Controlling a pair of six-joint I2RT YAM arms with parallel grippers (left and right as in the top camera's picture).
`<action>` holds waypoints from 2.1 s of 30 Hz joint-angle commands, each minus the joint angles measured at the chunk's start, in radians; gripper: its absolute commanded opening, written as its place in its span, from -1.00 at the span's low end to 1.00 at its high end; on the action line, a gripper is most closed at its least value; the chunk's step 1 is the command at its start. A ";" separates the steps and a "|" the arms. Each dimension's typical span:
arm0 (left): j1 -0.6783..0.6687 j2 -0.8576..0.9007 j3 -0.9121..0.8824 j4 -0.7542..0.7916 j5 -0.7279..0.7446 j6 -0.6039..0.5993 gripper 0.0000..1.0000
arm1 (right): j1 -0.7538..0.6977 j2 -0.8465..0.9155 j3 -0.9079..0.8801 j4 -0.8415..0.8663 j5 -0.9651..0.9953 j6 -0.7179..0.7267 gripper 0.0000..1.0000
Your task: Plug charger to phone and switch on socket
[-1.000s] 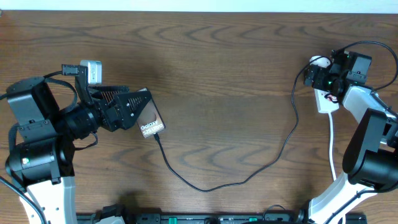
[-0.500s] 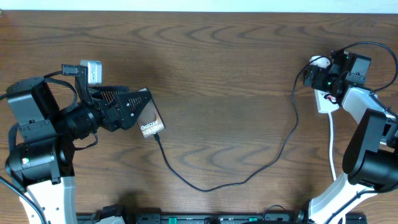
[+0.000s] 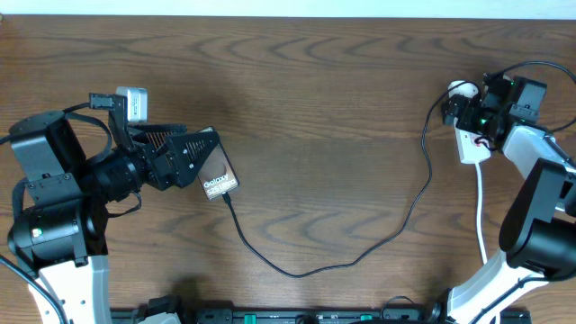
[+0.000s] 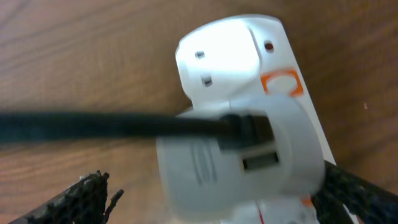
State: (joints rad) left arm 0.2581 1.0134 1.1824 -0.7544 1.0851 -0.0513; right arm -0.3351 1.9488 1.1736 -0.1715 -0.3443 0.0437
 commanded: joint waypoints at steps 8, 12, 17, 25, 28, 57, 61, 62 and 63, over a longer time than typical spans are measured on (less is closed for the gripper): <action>-0.002 -0.002 0.000 -0.001 -0.005 0.014 0.96 | 0.006 -0.032 -0.016 -0.103 -0.230 -0.033 0.96; -0.002 -0.002 0.000 -0.001 -0.005 0.014 0.96 | -0.002 -0.032 -0.015 -0.110 -0.224 -0.042 0.96; -0.002 -0.002 0.000 -0.001 -0.005 0.014 0.96 | -0.006 -0.032 -0.014 -0.138 -0.169 -0.045 0.99; -0.002 -0.002 0.000 -0.001 -0.005 0.014 0.96 | -0.013 -0.052 0.013 -0.216 -0.086 -0.046 0.99; -0.002 -0.002 0.000 -0.001 -0.005 0.014 0.94 | -0.019 -0.082 0.031 -0.261 -0.047 -0.045 0.98; -0.002 -0.002 0.000 -0.001 -0.005 0.014 0.96 | -0.021 -0.458 0.042 -0.636 0.226 0.146 0.99; -0.002 -0.002 0.000 -0.001 -0.005 0.014 0.96 | -0.021 -0.458 0.042 -0.636 0.226 0.146 0.98; -0.002 -0.002 0.000 -0.001 -0.005 0.014 0.96 | -0.021 -0.458 0.042 -0.636 0.226 0.146 0.99; -0.002 -0.002 0.000 -0.001 -0.005 0.014 0.96 | -0.021 -0.458 0.042 -0.636 0.226 0.146 0.99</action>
State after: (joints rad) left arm 0.2581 1.0134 1.1824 -0.7551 1.0851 -0.0509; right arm -0.3511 1.5043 1.1995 -0.8043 -0.1299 0.1764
